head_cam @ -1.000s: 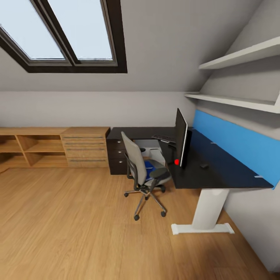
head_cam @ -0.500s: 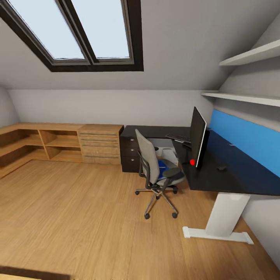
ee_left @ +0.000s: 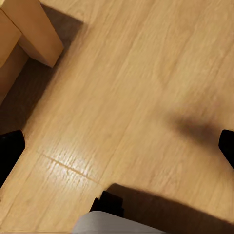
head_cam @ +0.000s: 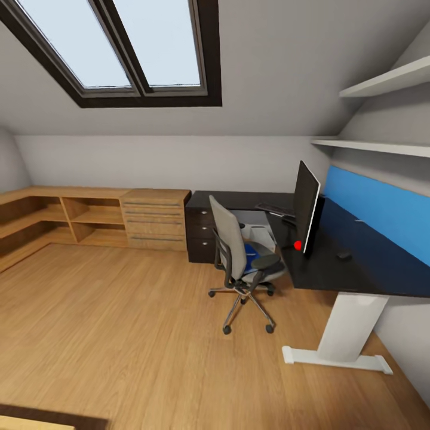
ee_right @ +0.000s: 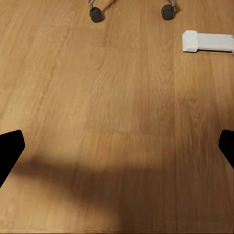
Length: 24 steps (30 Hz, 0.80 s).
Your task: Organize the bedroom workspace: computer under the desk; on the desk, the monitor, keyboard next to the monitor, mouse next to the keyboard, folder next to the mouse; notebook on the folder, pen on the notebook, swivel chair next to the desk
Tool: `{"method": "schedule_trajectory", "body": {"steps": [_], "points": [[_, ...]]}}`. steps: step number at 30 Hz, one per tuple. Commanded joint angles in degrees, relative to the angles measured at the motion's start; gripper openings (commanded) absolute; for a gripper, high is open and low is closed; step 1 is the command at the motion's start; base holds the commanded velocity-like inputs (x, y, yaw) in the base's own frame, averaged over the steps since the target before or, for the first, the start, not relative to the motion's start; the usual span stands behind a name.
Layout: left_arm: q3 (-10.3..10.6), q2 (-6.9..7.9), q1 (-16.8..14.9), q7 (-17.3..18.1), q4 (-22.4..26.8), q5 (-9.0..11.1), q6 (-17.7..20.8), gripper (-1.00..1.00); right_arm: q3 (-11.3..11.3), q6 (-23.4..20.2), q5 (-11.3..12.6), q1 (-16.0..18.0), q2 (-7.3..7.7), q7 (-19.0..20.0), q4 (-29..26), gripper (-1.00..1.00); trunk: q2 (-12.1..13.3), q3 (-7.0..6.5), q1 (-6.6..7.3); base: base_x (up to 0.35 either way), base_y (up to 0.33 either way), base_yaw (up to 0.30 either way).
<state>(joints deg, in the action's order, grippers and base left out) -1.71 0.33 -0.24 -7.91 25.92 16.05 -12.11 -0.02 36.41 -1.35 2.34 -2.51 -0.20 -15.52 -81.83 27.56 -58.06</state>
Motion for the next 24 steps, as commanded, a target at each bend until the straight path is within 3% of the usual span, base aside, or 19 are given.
{"method": "schedule_trajectory", "body": {"steps": [1, 18, 24], "points": [[0.1, 0.05, 0.0, -0.1, -0.4, 0.4, -0.4, 1.00, -0.1, 0.0, -0.1, 0.0, 0.03, 0.0, 0.1, 1.00, -0.4, 0.24, -0.22, 0.000, 0.000, 0.000], [0.3, 0.00, -0.1, 0.1, -1.6, 0.4, -0.5, 1.00, 0.0, 0.4, -0.4, 0.0, 0.05, 0.0, -0.2, 1.00, -7.3, 3.29, -3.96, 0.000, 0.000, 0.000], [0.4, -0.39, -0.3, -0.1, 6.5, 0.4, 2.2, 1.00, 0.1, -0.4, -0.1, 0.1, -0.79, -0.2, -7.9, 1.00, -9.7, 4.37, -5.28, 0.000, 0.000, 0.000]]}}
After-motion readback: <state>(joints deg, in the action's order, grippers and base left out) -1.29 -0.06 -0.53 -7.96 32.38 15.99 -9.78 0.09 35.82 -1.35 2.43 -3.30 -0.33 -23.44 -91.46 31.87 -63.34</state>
